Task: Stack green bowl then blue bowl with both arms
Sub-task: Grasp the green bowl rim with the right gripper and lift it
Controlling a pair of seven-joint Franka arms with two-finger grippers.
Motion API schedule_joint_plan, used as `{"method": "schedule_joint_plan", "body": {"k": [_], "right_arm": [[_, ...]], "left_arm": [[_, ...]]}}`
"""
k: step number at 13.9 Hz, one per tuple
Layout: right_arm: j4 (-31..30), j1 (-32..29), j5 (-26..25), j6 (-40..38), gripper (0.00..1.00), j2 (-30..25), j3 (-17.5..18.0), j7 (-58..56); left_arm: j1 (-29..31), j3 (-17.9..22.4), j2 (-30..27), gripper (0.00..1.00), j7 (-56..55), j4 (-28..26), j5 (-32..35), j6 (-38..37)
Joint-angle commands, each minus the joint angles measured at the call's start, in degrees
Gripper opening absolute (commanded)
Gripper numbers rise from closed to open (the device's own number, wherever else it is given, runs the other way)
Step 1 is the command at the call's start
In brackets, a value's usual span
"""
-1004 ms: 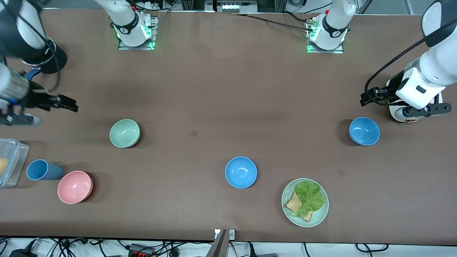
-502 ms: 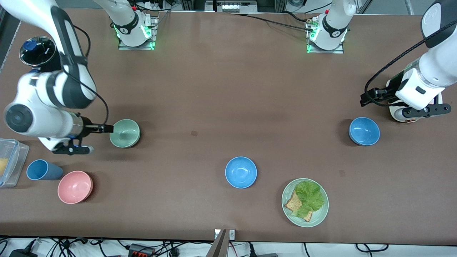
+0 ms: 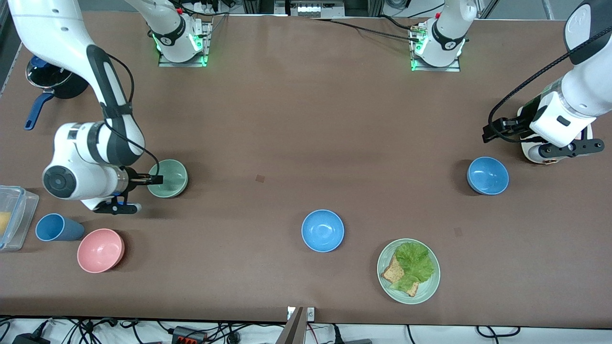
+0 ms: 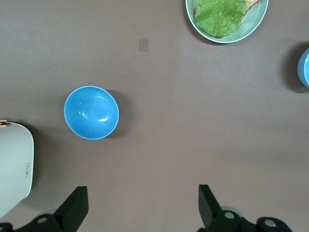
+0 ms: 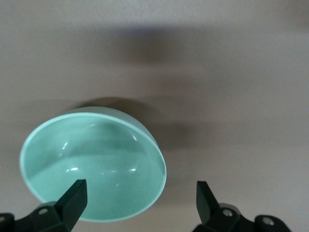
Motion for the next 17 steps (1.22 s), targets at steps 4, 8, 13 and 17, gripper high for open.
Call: {"method": "schedule_joint_plan", "body": {"k": [4, 8, 13, 17], "right_arm": [[0.6, -0.6, -0.7, 0.2, 0.82, 3.3, 0.3, -0.8], [0.7, 0.0, -0.7, -0.3, 0.0, 3.3, 0.6, -1.1], [1.4, 0.4, -0.2, -0.2, 0.0, 3.2, 0.7, -6.1], [5.2, 2.4, 0.0, -5.7, 0.0, 1.7, 4.4, -10.2]], "left_arm": [[0.2, -0.1, 0.9, 1.0, 0.9, 1.7, -0.1, -1.3], [0.2, 0.0, 1.0, 1.0, 0.9, 1.7, -0.1, -1.3], [0.2, -0.1, 1.0, 1.0, 0.9, 1.7, -0.1, -1.3], [0.2, 0.0, 1.0, 1.0, 0.9, 1.7, -0.2, -1.3]]}}
